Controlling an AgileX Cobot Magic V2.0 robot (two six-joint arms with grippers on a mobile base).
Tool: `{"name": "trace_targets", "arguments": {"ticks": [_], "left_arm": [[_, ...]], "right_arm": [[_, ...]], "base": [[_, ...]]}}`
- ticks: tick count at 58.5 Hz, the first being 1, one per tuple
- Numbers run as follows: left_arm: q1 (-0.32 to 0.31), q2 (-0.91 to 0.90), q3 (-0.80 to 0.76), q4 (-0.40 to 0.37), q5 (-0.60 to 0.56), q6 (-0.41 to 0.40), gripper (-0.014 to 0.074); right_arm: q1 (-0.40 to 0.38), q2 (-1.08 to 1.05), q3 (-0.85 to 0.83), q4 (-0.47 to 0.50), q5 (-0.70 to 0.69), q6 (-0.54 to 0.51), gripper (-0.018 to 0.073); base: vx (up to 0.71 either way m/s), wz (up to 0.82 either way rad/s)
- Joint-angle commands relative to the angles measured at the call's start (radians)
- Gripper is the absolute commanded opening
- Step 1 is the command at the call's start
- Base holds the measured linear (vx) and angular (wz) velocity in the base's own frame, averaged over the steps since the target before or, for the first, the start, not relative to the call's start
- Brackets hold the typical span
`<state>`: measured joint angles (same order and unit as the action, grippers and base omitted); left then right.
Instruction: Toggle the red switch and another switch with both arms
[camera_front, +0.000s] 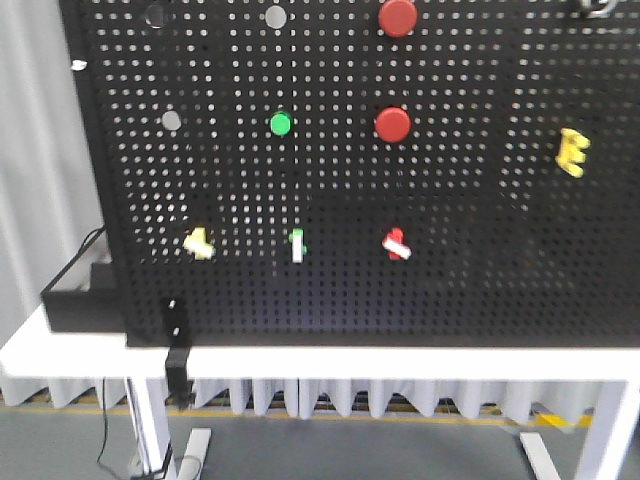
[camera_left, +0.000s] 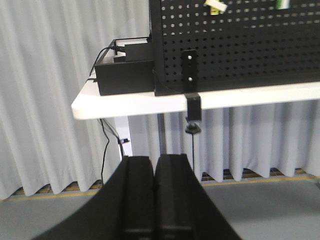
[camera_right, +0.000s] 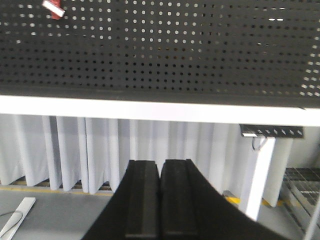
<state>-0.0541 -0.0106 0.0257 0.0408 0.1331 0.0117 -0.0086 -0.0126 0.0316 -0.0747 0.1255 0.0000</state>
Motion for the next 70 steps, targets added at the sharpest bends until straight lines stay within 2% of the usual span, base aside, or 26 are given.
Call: {"name": "trace_targets", "arguments": {"ticks": [1,40,70], "left_arm": [[0.002,-0.018,0.020,-0.002,-0.077,-0.005,0.0003],[0.002,-0.018,0.020,-0.002,-0.077,-0.005,0.0003],[0.002,-0.018,0.020,-0.002,-0.077,-0.005,0.0003]], "right_arm": [[-0.004,-0.010,0.005,-0.008,-0.084,0.000,-0.0006],[-0.004,-0.010,0.005,-0.008,-0.084,0.000,-0.0006],[-0.004,-0.010,0.005,-0.008,-0.084,0.000,-0.0006]], "base": [[0.42,0.01],[0.38,0.01],[0.07,-0.01]]}}
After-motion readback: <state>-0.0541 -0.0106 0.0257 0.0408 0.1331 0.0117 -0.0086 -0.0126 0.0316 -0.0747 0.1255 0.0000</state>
